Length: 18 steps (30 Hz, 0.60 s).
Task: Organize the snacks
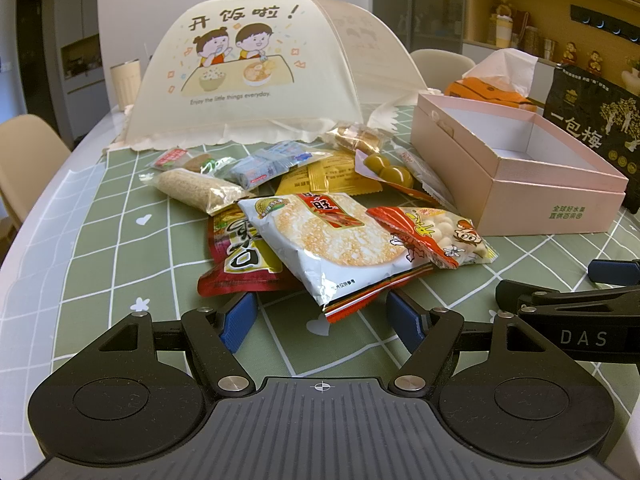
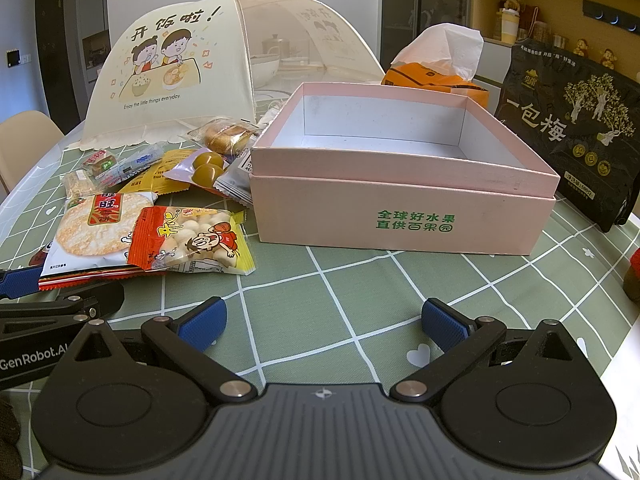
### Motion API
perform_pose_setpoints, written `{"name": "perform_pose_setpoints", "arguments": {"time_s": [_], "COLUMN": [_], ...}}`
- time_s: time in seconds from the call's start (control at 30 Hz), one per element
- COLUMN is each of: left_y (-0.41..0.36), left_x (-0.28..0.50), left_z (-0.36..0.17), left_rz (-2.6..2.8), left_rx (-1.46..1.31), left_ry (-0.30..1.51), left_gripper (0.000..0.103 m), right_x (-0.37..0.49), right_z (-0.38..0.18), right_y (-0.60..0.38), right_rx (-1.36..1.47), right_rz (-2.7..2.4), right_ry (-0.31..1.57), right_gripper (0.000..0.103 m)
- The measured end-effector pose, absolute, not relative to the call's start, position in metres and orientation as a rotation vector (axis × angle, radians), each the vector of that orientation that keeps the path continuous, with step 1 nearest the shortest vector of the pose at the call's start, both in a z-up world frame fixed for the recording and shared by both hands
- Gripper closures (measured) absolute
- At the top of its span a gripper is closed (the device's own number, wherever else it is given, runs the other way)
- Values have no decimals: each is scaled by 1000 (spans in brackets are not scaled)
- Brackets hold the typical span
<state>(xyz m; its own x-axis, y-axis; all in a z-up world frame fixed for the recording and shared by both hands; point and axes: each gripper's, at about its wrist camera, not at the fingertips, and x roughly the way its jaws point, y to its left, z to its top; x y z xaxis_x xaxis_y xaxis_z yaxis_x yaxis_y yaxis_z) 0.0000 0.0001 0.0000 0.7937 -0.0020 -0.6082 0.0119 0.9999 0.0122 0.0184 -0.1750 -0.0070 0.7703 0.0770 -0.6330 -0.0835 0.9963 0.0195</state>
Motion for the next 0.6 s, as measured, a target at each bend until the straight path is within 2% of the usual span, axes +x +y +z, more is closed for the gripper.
{"name": "perform_pose_setpoints", "arguments": {"time_s": [0.6], "left_y": [1], "left_x": [0], "left_z": [1], "left_rz": [-7], "left_rx": [16], "left_ry": [654], "left_gripper": [26], "right_x": [18], "right_z": [-7], "right_y": [-175], "right_rx": [-10], "right_rz": [87], "right_ry": [686], "right_gripper": [0]}}
